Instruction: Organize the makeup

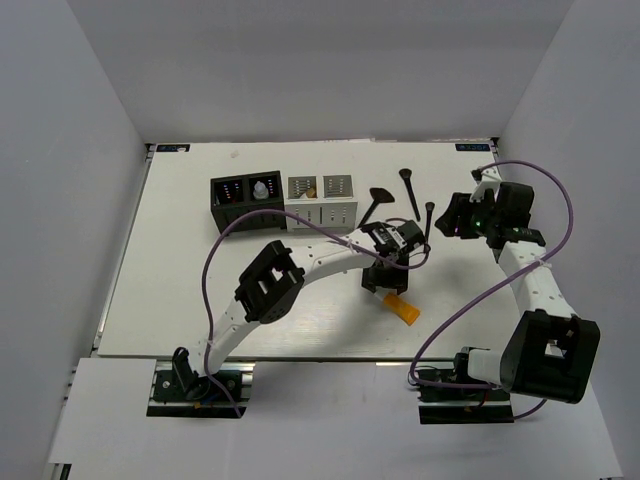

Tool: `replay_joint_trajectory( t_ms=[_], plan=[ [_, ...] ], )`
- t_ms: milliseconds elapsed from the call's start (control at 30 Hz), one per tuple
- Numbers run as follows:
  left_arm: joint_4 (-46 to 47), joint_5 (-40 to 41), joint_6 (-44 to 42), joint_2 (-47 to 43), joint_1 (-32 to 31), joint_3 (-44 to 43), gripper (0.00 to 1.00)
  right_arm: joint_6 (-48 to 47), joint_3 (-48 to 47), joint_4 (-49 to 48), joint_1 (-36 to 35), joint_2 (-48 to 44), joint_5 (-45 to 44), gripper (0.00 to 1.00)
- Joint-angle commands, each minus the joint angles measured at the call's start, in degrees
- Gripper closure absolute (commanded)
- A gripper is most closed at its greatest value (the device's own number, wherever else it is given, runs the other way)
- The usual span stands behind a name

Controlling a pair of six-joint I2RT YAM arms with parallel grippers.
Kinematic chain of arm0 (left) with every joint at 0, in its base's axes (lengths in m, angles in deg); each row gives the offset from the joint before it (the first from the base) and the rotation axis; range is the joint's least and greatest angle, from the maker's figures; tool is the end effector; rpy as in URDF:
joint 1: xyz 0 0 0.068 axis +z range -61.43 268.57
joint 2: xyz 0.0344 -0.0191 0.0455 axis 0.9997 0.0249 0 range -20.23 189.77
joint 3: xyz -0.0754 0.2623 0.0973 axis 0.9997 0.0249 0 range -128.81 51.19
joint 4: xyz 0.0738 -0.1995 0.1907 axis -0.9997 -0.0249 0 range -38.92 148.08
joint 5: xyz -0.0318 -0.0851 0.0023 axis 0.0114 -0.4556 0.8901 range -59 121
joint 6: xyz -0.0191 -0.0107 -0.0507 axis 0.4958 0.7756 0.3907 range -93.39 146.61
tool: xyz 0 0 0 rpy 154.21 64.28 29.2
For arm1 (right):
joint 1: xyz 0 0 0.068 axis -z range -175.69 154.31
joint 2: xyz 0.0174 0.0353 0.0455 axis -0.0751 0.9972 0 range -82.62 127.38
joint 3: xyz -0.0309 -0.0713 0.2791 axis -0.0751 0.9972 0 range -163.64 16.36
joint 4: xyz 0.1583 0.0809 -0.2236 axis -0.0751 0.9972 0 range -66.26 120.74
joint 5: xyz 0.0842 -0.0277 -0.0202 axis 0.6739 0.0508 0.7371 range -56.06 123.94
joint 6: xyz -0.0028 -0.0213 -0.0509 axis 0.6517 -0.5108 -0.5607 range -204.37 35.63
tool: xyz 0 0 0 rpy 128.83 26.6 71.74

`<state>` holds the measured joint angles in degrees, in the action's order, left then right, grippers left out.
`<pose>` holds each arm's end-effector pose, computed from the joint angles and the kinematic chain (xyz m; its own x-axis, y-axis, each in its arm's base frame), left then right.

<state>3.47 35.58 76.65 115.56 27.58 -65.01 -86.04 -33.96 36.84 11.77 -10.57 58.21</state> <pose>0.2582 -0.4596 0.1683 -0.9598 0.1553 -0.2338 0.1955 0.9677 -0.1594 0.2953 -0.0232 0.2749 -0.5598 0.0464 -0.8273 -0.2327 0.9494 0.2108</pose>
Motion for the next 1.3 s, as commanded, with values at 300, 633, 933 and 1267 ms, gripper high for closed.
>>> replay_joint_trajectory(
  t_ms=[300,633,933,1267],
  plan=[
    [-4.81,6.23,6.99,-8.33,1.84,8.09,0.14,-5.79,1.9,0.51,0.88,-0.33,9.99,0.34],
    [-2.7,7.02,14.47,-21.93,3.51,20.89,0.12,-67.92,-1.62,43.72,0.18,3.44,34.7,0.25],
    [0.38,13.87,19.21,-44.53,5.18,43.76,0.42,-87.47,4.34,45.81,-7.28,2.31,28.21,0.25],
    [-0.66,17.39,31.08,-71.09,6.32,65.83,0.23,-68.31,12.0,24.89,-23.09,0.19,18.54,0.2]
  ],
)
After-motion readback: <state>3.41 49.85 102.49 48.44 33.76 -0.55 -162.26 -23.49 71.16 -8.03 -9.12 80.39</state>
